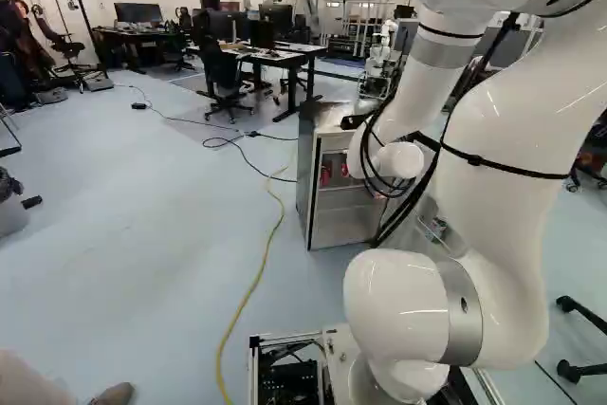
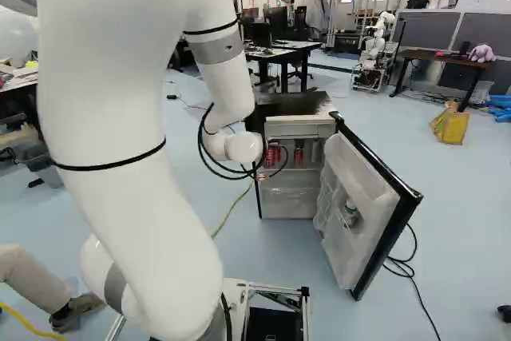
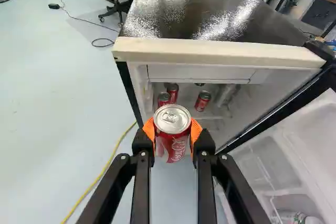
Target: Grab a drink from the fridge
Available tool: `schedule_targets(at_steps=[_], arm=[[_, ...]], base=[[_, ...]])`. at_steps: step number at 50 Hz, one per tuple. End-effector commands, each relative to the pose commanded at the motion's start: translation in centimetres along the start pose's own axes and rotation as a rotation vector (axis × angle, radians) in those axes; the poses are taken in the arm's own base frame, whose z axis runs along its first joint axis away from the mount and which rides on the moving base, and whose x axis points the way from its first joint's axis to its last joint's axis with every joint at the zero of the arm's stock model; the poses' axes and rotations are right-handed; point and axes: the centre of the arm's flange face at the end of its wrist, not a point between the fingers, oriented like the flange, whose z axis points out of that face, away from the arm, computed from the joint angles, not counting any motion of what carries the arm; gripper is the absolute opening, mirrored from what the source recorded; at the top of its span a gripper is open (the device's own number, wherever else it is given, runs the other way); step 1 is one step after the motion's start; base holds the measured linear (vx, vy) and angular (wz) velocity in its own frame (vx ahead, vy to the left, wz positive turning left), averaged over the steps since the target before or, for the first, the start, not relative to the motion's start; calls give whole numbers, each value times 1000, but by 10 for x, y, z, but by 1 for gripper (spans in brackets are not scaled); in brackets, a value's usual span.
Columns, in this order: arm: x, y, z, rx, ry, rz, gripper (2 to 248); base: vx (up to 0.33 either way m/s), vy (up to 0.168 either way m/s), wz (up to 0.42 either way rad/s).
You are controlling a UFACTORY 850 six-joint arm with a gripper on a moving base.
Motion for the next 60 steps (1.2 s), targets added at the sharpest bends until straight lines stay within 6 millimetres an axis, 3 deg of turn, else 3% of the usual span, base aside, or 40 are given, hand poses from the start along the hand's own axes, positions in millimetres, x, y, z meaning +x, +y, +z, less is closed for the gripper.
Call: schedule_targets(at_steps=[60], arm=[[53, 7, -11, -45, -9, -1, 86]], base=[[0, 0, 0]])
